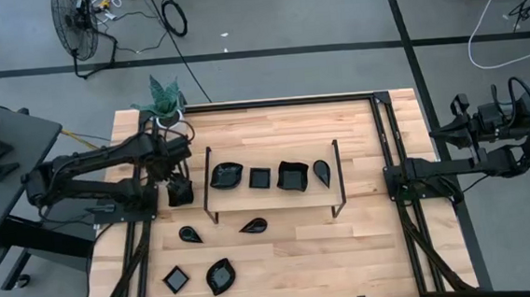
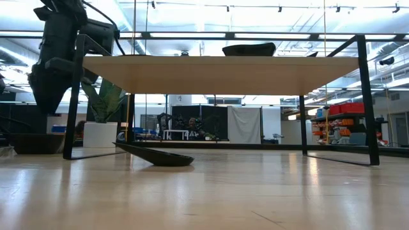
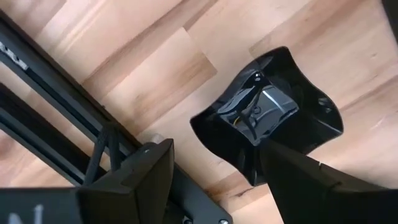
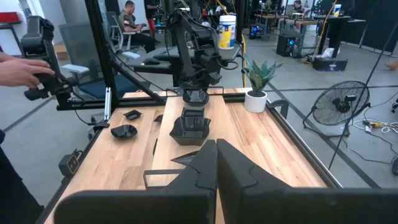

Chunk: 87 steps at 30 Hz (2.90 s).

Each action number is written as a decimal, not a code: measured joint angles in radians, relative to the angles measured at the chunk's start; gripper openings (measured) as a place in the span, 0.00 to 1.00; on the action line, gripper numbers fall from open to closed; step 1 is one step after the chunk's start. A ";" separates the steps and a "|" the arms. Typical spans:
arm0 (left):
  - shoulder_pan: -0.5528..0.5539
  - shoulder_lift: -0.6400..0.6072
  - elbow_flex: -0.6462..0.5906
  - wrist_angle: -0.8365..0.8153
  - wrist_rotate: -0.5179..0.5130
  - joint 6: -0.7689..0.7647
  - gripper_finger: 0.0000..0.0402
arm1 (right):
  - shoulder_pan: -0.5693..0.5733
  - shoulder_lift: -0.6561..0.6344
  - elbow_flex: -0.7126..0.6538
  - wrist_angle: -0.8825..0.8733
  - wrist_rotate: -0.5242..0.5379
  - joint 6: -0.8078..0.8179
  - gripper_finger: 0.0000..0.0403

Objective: Pick & Place Mini shaped plates
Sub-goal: Stack the distorted square plate on top of the distorted square plate on the shelf

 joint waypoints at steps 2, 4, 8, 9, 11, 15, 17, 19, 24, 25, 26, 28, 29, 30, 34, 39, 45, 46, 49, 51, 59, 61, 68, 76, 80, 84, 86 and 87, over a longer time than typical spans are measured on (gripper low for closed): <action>0.014 0.000 0.000 0.001 0.004 0.033 0.61 | 0.000 0.000 0.000 0.000 0.000 0.000 0.02; 0.029 0.000 0.000 0.002 0.017 0.064 0.61 | 0.000 0.000 0.000 0.000 0.000 0.000 0.02; 0.050 0.018 0.000 0.005 0.051 0.113 0.61 | 0.000 0.000 0.000 0.000 0.000 0.000 0.02; 0.051 0.023 0.000 0.005 0.056 0.120 0.61 | 0.000 0.000 0.000 0.000 0.000 0.000 0.02; 0.056 0.036 0.000 0.007 0.063 0.114 0.61 | 0.000 0.000 0.000 0.000 0.000 0.000 0.02; 0.072 0.060 0.000 0.017 0.085 0.015 0.61 | 0.000 0.000 0.000 0.000 0.000 0.000 0.02; 0.072 0.068 0.000 0.030 0.089 -0.029 0.61 | 0.000 0.000 0.000 0.000 0.000 0.000 0.02; 0.072 0.073 0.000 0.032 0.089 -0.039 0.61 | 0.000 0.000 0.000 0.000 0.000 0.000 0.02; 0.083 0.073 0.000 0.043 0.080 -0.023 0.61 | 0.000 0.000 0.000 0.000 0.000 0.000 0.02; 0.085 0.073 0.000 0.044 0.080 -0.001 0.61 | 0.000 0.000 0.000 0.000 0.000 0.000 0.02; 0.087 0.073 0.000 0.043 0.081 0.035 0.61 | 0.000 0.000 0.000 0.000 0.000 0.000 0.02; 0.090 0.072 0.000 0.046 0.080 0.091 0.61 | 0.000 0.000 0.000 0.000 0.000 0.000 0.02; 0.090 0.072 0.000 0.050 0.077 0.113 0.61 | 0.000 0.000 0.000 0.000 0.000 0.000 0.02; 0.089 0.072 0.000 0.055 0.076 0.134 0.61 | 0.000 0.000 0.000 0.000 0.000 0.000 0.02; 0.089 0.072 0.000 0.099 0.074 0.235 0.61 | 0.000 0.000 0.000 0.000 0.000 0.000 0.02; 0.091 0.072 0.000 0.163 0.083 0.349 0.61 | 0.000 0.000 0.000 0.000 0.000 0.000 0.02; 0.093 0.072 0.002 0.209 0.187 0.302 0.61 | 0.000 0.000 0.000 0.000 0.000 0.000 0.02; 0.093 0.072 0.002 0.228 0.220 0.293 0.61 | 0.000 0.000 0.000 0.000 0.000 0.000 0.02; 0.093 0.072 0.003 0.295 0.312 0.324 0.61 | 0.000 0.000 0.000 0.000 0.000 0.000 0.02; 0.093 0.072 0.003 0.310 0.338 0.381 0.61 | 0.000 0.000 0.000 0.000 0.000 0.000 0.02; 0.118 0.072 0.003 0.303 0.337 0.451 0.61 | 0.000 0.000 0.000 0.000 0.000 0.000 0.02; 0.123 0.072 0.003 0.306 0.339 0.430 0.61 | 0.000 0.000 0.000 0.000 0.000 0.000 0.02; 0.160 0.049 0.061 0.267 0.361 0.388 0.61 | 0.000 0.000 0.000 0.000 0.000 0.000 0.02; 0.172 0.031 0.211 0.028 0.199 0.638 0.61 | 0.000 0.000 0.000 0.000 0.000 0.000 0.02; 0.172 0.031 0.240 -0.030 0.082 0.882 0.61 | 0.000 0.000 0.000 0.000 0.000 0.000 0.02; 0.160 0.032 0.223 -0.049 0.058 1.115 0.61 | 0.000 0.000 0.000 0.000 0.000 0.000 0.02; 0.143 0.033 0.200 -0.048 0.069 1.185 0.61 | 0.000 0.000 0.000 0.000 0.000 0.000 0.02; 0.133 0.033 0.188 -0.050 0.080 1.216 0.61 | 0.000 0.000 0.000 0.000 0.000 0.000 0.02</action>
